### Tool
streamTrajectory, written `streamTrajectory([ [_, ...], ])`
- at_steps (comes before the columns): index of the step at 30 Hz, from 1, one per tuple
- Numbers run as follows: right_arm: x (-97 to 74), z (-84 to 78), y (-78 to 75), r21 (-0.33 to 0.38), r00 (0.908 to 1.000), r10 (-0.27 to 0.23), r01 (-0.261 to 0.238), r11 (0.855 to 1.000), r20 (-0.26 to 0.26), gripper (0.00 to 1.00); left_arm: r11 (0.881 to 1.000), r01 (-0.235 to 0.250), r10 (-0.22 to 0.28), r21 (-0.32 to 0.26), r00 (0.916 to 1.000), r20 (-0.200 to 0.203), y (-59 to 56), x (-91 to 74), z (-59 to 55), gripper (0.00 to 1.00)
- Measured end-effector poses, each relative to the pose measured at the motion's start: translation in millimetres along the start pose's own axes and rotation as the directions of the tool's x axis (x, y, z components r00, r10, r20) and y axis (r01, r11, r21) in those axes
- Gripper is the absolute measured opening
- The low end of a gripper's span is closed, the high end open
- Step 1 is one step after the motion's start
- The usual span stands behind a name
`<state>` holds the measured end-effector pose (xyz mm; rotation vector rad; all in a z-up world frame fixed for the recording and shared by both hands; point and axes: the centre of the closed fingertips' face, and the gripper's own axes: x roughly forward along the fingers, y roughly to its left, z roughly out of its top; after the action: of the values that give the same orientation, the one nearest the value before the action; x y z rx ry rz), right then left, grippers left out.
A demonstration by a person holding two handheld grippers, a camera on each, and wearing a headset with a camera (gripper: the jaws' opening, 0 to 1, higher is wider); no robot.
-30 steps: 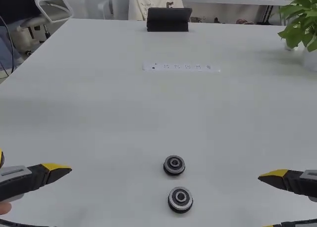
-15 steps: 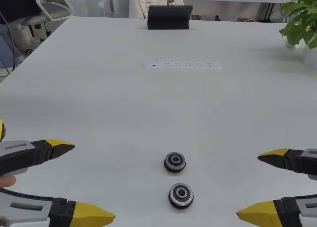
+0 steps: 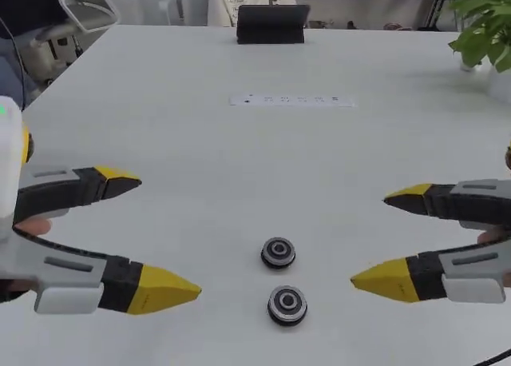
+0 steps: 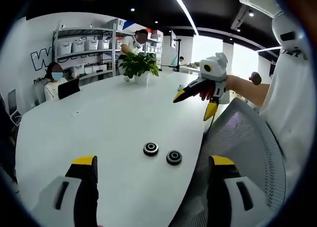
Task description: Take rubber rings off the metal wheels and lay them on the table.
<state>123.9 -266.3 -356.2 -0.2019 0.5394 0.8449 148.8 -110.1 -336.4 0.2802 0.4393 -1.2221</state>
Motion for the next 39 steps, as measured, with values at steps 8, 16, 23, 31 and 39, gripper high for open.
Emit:
streamTrajectory([
  [8, 25.1, 17.0, 15.4, -0.071, 0.9963, 0.084, -0.083, 0.994, 0.017, 0.67, 0.997, 0.045, -0.047, 0.067, 0.9985, 0.029, -7.2, 12.8, 23.5, 0.88],
  [16, 53.4, 18.7, 26.2, -0.108, 0.9879, 0.155, -0.153, 0.982, 0.008, 0.53, 0.992, 0.111, -0.118, 0.06, 0.986, 0.118, -16.7, 32.2, 51.8, 0.82],
  [23, 66.8, 11.6, 35.1, -0.053, 0.9733, 0.214, -0.21, 0.976, 0.083, 0.46, 0.983, 0.076, -0.106, 0.169, 0.9789, 0.175, -19.6, 65.4, 59.8, 0.72],
  [31, 69.9, -47.7, 37.5, -0.121, 0.9637, 0.221, -0.24, 0.963, -0.15, 0.43, 0.982, 0.035, -0.067, 0.184, 0.9833, 0.169, -11.7, 96.4, 35.0, 0.59],
  [39, 74.6, -74.3, 38.2, -0.11, 0.9443, 0.237, -0.267, 0.957, -0.228, 0.41, 0.974, 0.128, -0.138, 0.184, 0.9896, 0.04, -29.9, 110.4, -18.7, 0.55],
])
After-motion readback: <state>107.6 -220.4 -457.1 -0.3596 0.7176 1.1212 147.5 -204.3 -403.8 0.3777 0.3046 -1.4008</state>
